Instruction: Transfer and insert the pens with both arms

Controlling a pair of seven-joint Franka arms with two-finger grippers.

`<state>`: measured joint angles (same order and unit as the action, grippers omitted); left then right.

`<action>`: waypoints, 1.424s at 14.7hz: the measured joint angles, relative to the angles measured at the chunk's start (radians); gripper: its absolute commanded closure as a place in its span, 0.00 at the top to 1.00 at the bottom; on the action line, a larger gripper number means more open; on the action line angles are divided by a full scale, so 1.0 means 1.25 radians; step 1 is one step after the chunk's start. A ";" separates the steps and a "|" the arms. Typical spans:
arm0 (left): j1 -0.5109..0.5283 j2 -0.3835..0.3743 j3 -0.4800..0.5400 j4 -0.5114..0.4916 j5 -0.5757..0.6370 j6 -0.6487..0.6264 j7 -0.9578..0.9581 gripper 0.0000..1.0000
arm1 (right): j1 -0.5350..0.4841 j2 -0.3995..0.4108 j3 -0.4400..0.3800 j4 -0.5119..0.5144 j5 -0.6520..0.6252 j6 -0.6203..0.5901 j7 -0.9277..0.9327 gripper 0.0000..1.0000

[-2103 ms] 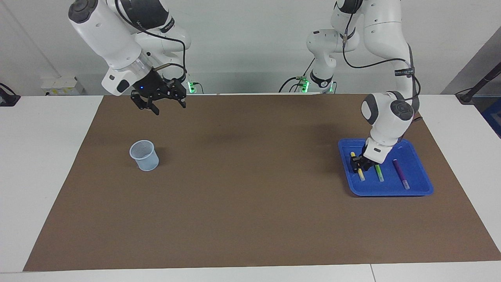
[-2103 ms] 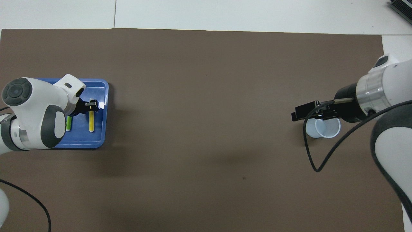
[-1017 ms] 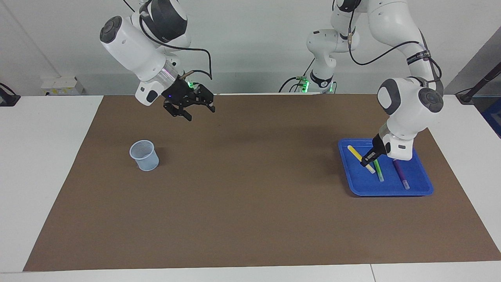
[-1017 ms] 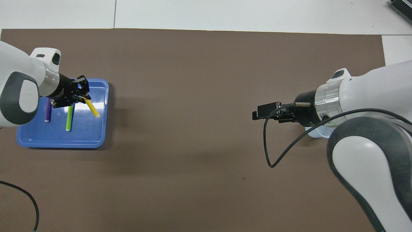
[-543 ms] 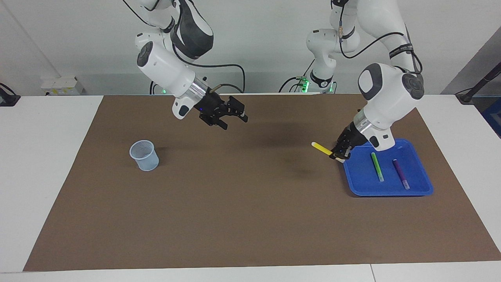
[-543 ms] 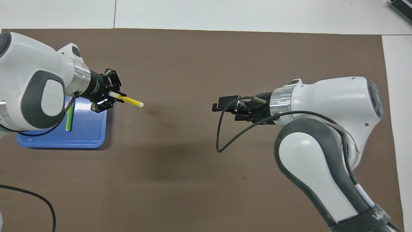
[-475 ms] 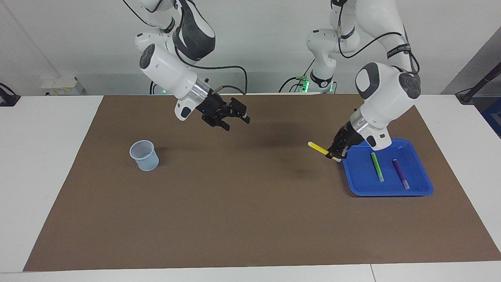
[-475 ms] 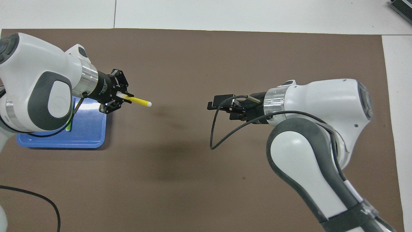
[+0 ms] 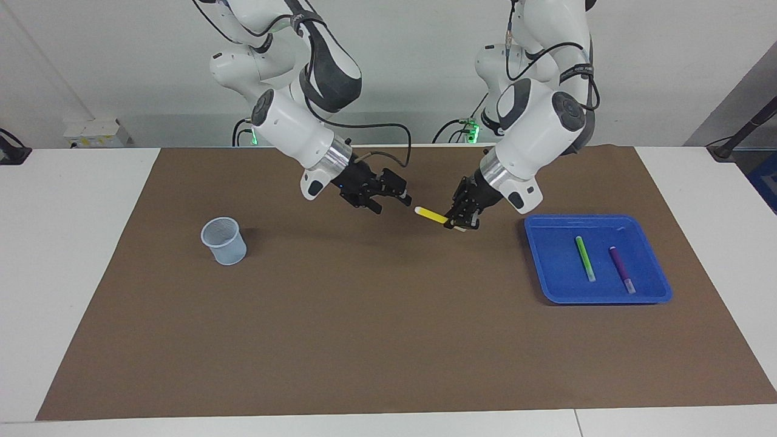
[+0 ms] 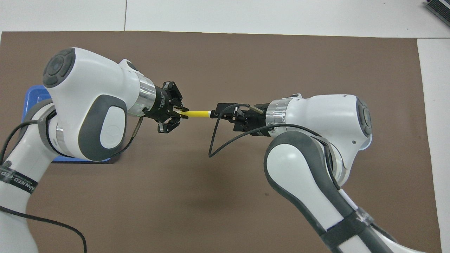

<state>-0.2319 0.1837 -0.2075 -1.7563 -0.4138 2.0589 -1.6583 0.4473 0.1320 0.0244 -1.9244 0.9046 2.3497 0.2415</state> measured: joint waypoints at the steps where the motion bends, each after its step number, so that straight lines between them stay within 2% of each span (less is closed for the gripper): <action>1: -0.013 0.000 -0.001 -0.004 0.000 0.010 -0.011 0.00 | 0.004 0.000 0.000 0.001 0.013 0.001 0.000 0.95; 4: -0.038 0.001 -0.001 -0.014 0.000 0.037 -0.036 0.00 | 0.015 0.000 0.000 0.006 0.022 0.002 0.000 0.89; 9: -0.042 0.001 0.000 -0.015 0.000 0.048 -0.043 0.00 | 0.020 0.008 0.000 0.008 0.022 0.023 -0.004 0.87; 11: -0.042 0.001 0.000 -0.015 0.000 0.048 -0.043 0.00 | 0.020 0.014 0.000 0.009 0.022 0.043 -0.008 0.83; 13: -0.044 0.001 -0.001 -0.015 0.000 0.048 -0.043 0.00 | 0.020 0.017 0.000 0.009 0.022 0.047 -0.009 0.69; 15: -0.050 0.001 -0.001 -0.015 0.000 0.049 -0.043 0.00 | 0.020 0.017 0.000 0.009 0.022 0.047 -0.010 0.36; 17: -0.051 0.001 -0.001 -0.015 0.000 0.049 -0.043 0.00 | 0.020 0.017 -0.001 0.009 0.022 0.047 -0.010 0.07; 18: -0.051 0.001 0.000 -0.015 0.000 0.049 -0.043 0.00 | 0.020 0.017 -0.001 0.009 0.022 0.047 -0.010 0.00; 21: -0.051 0.002 0.002 -0.017 -0.002 0.051 -0.043 0.00 | 0.021 0.019 -0.001 0.011 0.024 0.046 -0.010 0.00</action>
<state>-0.2963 0.1859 -0.2052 -1.7769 -0.4158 2.1231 -1.7120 0.4739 0.1560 0.0226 -1.9108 0.9340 2.4072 0.2290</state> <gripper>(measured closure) 0.828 0.784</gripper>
